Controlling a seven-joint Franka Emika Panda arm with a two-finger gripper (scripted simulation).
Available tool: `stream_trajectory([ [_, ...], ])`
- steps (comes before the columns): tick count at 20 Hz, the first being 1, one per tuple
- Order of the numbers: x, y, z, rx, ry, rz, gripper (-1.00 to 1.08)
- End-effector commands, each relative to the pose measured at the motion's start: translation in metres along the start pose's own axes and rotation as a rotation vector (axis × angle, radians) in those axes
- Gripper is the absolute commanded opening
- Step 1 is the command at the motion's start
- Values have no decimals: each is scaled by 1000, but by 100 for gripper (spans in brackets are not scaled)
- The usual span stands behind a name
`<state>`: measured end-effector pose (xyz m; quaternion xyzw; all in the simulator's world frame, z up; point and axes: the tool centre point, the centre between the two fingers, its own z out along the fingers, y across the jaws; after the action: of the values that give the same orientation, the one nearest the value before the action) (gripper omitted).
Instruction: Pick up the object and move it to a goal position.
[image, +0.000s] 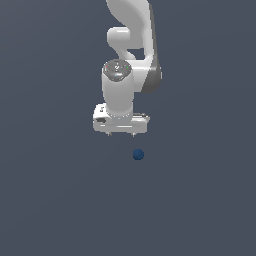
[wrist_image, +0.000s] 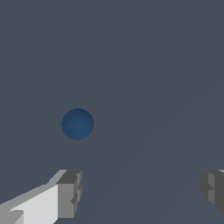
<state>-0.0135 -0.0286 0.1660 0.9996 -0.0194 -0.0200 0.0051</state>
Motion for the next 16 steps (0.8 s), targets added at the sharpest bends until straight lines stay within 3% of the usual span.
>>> stream_trajectory([
  [1,0,-2,2,0,0,10,100],
  [16,11,-31,31,9,14,233,100],
])
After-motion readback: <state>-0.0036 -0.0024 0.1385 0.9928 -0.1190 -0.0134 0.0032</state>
